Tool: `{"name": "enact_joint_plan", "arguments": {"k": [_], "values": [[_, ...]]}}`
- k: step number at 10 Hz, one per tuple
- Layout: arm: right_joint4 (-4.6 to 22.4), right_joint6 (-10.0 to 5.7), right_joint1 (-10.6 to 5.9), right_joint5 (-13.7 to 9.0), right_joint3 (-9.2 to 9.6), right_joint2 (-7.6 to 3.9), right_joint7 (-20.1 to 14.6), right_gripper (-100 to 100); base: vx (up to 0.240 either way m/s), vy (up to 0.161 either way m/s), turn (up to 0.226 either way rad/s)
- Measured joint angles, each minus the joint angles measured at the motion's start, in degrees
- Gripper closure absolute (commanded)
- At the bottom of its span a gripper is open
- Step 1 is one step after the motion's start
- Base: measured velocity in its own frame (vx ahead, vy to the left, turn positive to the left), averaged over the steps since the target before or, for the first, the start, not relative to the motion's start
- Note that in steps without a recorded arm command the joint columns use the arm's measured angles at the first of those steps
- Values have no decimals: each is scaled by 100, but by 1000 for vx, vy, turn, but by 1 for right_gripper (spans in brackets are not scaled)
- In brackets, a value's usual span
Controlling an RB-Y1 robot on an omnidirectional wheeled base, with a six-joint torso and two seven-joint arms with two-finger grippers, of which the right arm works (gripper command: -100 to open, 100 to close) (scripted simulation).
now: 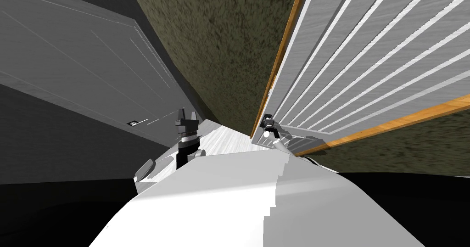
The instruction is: Pull the door open
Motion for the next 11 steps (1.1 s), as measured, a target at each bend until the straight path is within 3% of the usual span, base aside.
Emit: {"name": "enact_joint_plan", "arguments": {"k": [5, 8, 11], "values": [[8, 2, -2, 3, 9, 3, -3, 100, -29, -15, 25], [-124, 57, 38, -6, 121, -93, -126, 100, -204, -42, 118], [-293, 122, 177, -13, 331, -227, -363, 100, -266, -36, 134]]}}
